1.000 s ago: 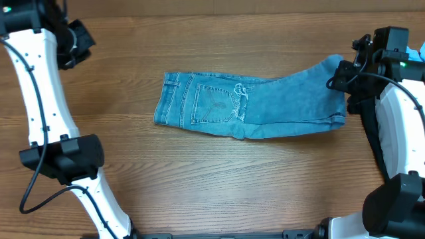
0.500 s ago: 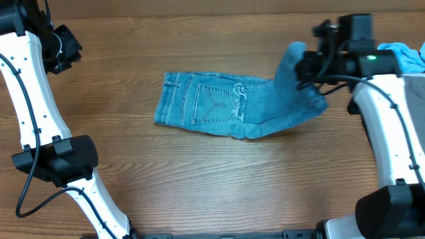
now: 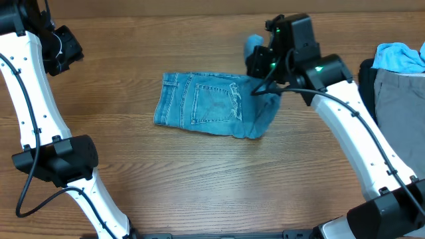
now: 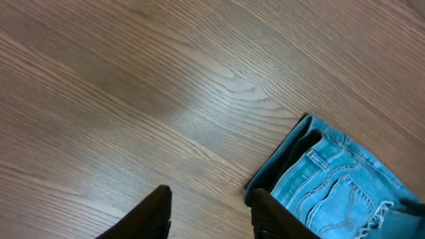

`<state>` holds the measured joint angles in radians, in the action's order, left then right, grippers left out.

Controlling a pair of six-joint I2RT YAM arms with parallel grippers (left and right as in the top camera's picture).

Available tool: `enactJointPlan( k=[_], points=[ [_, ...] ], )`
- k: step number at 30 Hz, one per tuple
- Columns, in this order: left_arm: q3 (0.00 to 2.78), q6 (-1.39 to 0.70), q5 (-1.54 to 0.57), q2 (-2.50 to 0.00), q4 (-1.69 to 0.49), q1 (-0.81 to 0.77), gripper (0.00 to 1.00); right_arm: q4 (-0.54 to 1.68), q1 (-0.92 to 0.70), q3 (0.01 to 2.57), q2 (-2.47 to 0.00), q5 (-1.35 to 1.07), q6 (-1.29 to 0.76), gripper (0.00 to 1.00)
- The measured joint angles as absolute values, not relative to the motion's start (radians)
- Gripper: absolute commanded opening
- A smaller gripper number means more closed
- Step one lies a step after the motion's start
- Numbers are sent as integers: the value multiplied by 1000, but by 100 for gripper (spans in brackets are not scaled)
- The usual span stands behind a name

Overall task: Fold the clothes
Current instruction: 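Lift the right end with the right gripper and fold it leftward, then hold the folded end down with the right gripper, left gripper pressing beside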

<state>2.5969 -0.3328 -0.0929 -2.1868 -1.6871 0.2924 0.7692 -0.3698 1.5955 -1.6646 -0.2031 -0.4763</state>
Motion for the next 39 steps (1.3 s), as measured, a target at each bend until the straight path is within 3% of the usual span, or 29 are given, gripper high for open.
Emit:
enactJointPlan(
  k=[16,26,34,36,39],
  points=[
    [2597,-333,-93,-2187,-1687,292,46,584,-533,1599,-1828,-149,-670,4],
    [2597,-333,-94,-2187,-1687,290,43,516,-648,1599,-1840,10,-714,4],
    [2559,-332,-112,-2187,-1687,290,35,434,-685,1599,-1896,52,-748,4],
    [2547,-333,-113,-2187,-1687,290,29,425,-694,1599,-1910,56,-749,4],
    [2529,-334,-117,-2187,-1687,290,10,411,-707,1599,-1931,60,-752,4]
  ],
)
